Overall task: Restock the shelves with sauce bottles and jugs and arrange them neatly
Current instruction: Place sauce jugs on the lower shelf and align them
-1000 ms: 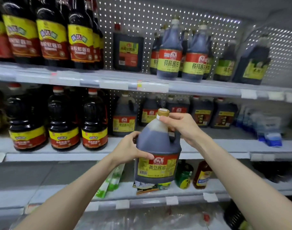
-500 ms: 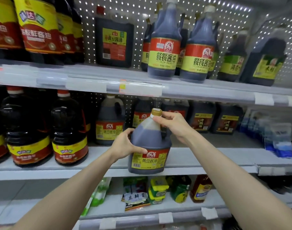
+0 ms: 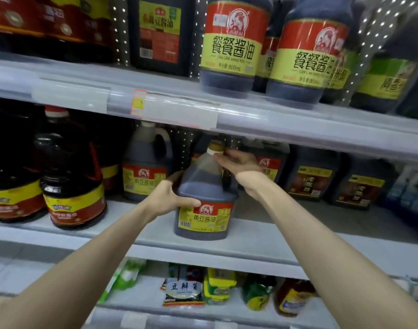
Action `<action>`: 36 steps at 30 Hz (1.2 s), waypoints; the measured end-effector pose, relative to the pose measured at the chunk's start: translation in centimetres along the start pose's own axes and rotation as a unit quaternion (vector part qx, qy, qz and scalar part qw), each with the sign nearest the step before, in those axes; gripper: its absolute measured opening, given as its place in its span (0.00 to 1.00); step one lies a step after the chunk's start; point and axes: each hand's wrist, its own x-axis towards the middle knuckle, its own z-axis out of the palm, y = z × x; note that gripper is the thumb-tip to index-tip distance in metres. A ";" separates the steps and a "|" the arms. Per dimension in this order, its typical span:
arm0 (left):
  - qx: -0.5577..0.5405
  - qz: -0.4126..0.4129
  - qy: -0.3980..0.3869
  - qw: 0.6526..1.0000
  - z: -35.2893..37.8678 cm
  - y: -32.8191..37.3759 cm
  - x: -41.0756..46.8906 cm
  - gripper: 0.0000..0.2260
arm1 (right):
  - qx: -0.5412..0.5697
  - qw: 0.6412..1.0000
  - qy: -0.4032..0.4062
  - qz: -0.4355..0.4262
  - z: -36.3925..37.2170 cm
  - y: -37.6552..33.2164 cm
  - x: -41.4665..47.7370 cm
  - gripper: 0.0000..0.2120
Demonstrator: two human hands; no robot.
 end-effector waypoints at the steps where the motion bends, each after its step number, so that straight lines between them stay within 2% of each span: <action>1: -0.010 0.015 -0.003 1.000 0.3 -0.3 -0.1 0.35 | 0.005 1.000 -0.002 0.004 0.0 0.3 -0.1 0.19; 3: -0.032 0.030 0.004 0.999 0.8 -1.0 -0.4 0.35 | 0.017 1.000 0.000 0.012 0.3 1.0 -0.5 0.21; 6: -0.082 0.040 0.028 0.995 1.5 -1.2 -1.5 0.24 | 0.010 0.999 0.032 0.006 1.0 1.9 -1.9 0.28; 8: -0.103 0.043 0.031 0.993 1.7 -1.5 -2.0 0.23 | 0.014 0.998 0.058 0.012 1.4 2.4 -2.9 0.33; 11: -0.121 0.028 0.043 0.991 2.0 -1.5 -2.9 0.24 | 0.035 0.996 0.069 0.050 1.9 3.5 -4.3 0.32; 15: -0.134 -0.009 0.048 0.990 2.4 -0.8 -2.9 0.18 | 0.070 0.986 0.061 0.137 2.5 4.2 -5.3 0.31; 20: -0.153 -0.017 0.054 0.987 2.3 -0.8 -2.7 0.21 | 0.091 0.983 0.070 0.144 2.5 4.2 -5.2 0.32; 24: -0.149 -0.020 0.061 0.987 2.3 -0.8 -2.3 0.15 | 0.082 0.982 0.077 0.152 2.6 4.7 -4.9 0.33; 36: -0.156 0.002 0.076 0.985 2.3 -1.1 -0.1 0.25 | 0.101 0.979 0.079 0.159 2.3 5.7 -2.2 0.34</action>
